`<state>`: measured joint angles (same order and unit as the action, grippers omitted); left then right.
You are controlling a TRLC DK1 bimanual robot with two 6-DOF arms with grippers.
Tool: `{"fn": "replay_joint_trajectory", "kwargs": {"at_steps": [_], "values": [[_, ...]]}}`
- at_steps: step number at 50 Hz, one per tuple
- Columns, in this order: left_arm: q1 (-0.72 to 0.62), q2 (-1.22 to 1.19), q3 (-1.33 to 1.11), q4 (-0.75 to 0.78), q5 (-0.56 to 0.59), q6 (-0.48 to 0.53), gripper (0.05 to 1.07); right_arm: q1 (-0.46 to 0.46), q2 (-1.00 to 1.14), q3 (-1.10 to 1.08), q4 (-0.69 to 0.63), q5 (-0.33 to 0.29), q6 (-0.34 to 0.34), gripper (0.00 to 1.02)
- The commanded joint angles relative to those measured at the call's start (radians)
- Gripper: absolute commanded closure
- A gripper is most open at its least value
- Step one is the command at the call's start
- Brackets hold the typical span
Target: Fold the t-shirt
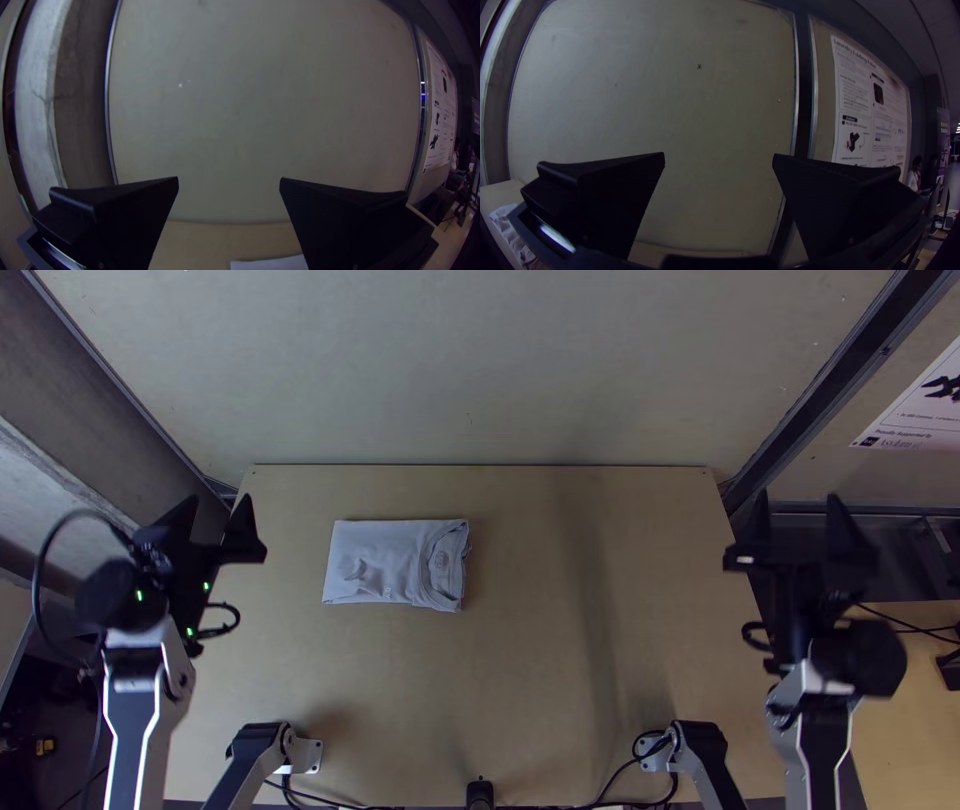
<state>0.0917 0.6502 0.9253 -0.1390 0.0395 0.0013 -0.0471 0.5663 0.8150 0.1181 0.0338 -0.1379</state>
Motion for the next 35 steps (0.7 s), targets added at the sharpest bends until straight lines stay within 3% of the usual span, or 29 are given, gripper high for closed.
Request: {"fn": "replay_joint_trajectory", "kwargs": {"at_steps": [1,8,21,24,27,35], "values": [[0.003,-0.132,-0.143,0.124,-0.038,0.014,0.1,0.006,-0.138,-0.135,0.054,-0.008,-0.042,0.03],[-0.003,-0.271,-0.318,0.226,-0.075,0.019,0.1,0.027,-0.336,-0.315,0.16,-0.029,-0.049,0.03],[-0.004,-0.609,-0.658,0.404,-0.073,0.039,0.1,0.055,-0.568,-0.537,0.201,-0.029,-0.045,0.03],[-0.014,-0.656,-0.743,0.506,-0.064,0.057,0.1,0.055,-0.572,-0.588,0.258,-0.025,-0.031,0.03],[-0.01,-0.655,-0.758,0.496,-0.066,0.051,0.1,0.053,-0.572,-0.616,0.247,-0.023,-0.003,0.03],[-0.02,-0.655,-0.836,0.518,-0.064,0.034,0.1,0.046,-0.572,-0.761,0.262,-0.021,-0.006,0.03]]}}
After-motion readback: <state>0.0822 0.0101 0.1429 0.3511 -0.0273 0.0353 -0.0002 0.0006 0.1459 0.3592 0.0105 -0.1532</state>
